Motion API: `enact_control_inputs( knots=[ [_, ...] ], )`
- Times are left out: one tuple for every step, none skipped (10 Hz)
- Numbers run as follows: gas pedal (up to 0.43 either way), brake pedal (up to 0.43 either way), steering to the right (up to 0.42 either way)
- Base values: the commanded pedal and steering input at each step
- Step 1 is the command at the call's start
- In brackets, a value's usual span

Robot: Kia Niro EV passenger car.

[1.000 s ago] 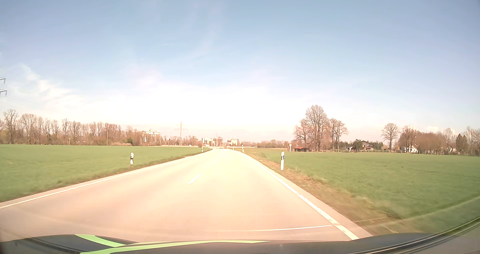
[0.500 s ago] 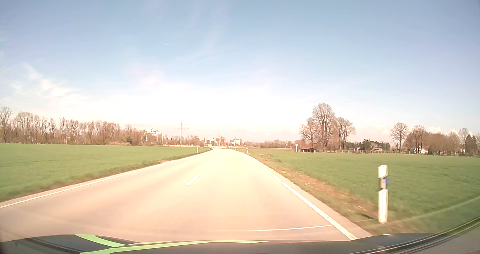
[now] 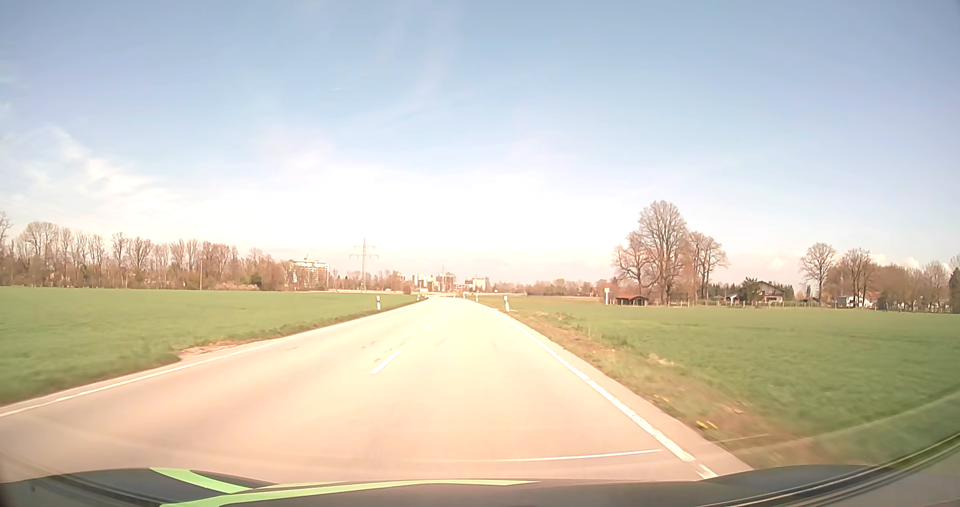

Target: Follow the waypoints while adhering to traffic rules and regulations

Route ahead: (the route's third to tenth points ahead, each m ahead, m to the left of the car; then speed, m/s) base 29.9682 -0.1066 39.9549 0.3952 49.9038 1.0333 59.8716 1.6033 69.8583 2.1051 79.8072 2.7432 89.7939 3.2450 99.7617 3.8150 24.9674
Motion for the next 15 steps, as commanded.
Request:
enact_control_inputs(
  knots=[
    [0.189, 0.0, -0.002],
    [0.189, 0.0, -0.002],
    [0.189, 0.0, -0.002],
    [0.189, 0.0, -0.002],
    [0.189, 0.0, -0.002],
    [0.189, 0.0, -0.002],
    [0.189, 0.0, -0.002],
    [0.189, 0.0, -0.002],
    [0.197, 0.0, -0.002],
    [0.197, 0.0, -0.002],
    [0.197, 0.0, -0.002],
    [0.197, 0.0, -0.002],
    [0.197, 0.0, -0.003],
    [0.197, 0.0, -0.002],
    [0.22, 0.0, -0.002]
  ],
)
